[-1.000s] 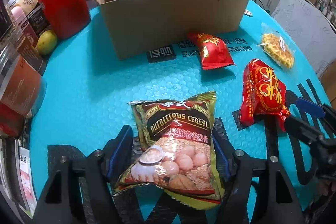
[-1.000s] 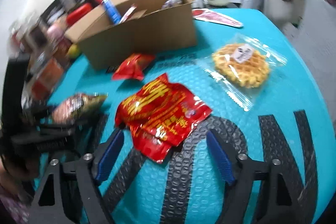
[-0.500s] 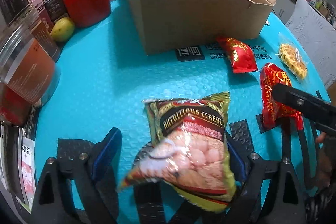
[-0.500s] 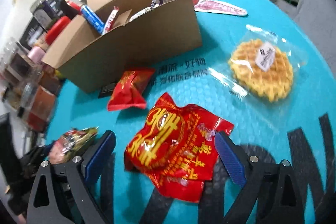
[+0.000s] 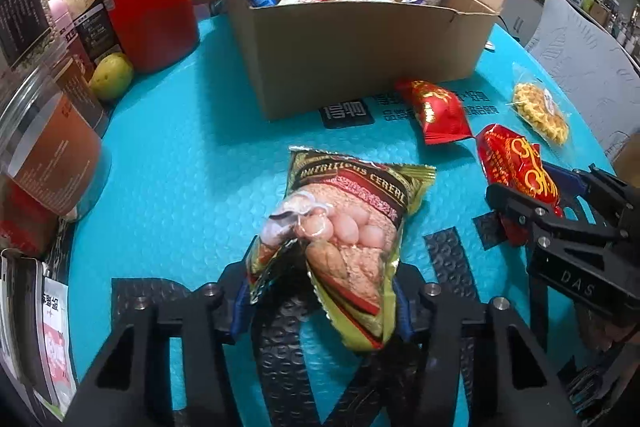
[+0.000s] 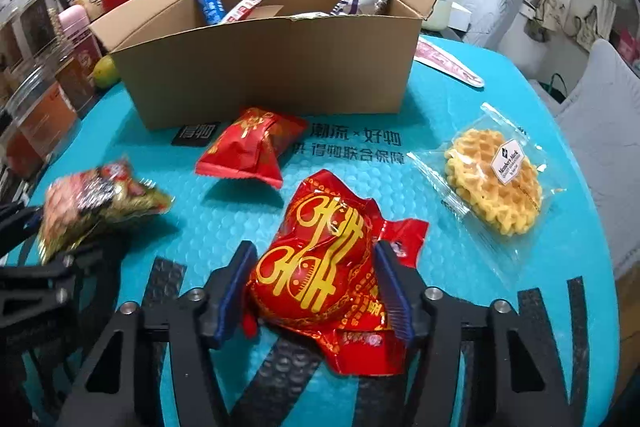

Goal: Organize snacks
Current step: 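Lift and carry the cereal bag and red candy packet with both grippers over the box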

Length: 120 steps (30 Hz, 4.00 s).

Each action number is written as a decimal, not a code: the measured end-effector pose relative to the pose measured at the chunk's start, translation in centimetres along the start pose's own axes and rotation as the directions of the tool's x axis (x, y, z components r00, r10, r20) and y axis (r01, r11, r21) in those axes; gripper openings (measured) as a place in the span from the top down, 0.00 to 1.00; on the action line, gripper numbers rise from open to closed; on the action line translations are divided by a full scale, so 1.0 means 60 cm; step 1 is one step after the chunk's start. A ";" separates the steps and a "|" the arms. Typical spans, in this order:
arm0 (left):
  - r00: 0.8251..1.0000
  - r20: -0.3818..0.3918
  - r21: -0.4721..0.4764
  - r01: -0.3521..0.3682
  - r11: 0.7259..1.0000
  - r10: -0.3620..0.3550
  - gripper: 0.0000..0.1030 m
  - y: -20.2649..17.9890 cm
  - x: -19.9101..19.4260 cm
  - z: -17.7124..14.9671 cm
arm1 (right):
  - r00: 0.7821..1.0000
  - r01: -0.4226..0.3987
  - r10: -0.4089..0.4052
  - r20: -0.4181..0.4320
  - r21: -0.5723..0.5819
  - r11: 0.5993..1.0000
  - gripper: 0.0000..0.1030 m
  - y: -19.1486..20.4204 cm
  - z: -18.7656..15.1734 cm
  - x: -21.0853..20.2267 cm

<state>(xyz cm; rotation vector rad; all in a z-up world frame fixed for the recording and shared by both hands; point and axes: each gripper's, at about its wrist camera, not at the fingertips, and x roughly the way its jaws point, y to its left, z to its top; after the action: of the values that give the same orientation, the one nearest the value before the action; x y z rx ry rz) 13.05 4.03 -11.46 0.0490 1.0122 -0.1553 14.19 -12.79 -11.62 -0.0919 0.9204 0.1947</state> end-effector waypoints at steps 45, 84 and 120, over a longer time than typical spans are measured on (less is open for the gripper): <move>0.994 0.014 0.084 0.105 0.991 -0.107 0.57 -0.061 -0.027 -0.018 | 0.999 -0.042 0.040 0.022 0.144 0.989 0.56 -0.055 -0.079 -0.087; 0.877 0.444 0.100 0.155 0.983 -0.183 0.59 -0.029 -0.225 0.163 | 0.920 -0.184 0.212 0.329 -0.114 0.976 0.56 -0.010 0.151 -0.218; 0.905 0.426 -0.108 0.036 0.993 0.013 0.59 0.042 -0.038 0.419 | 0.904 -0.238 0.247 0.350 -0.069 0.969 0.55 -0.059 0.404 -0.006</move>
<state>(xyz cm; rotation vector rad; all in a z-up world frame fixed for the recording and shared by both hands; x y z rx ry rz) 33.36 3.92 3.69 -0.0931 0.5807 -0.1119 33.65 -12.36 3.29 0.0370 0.5633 0.4407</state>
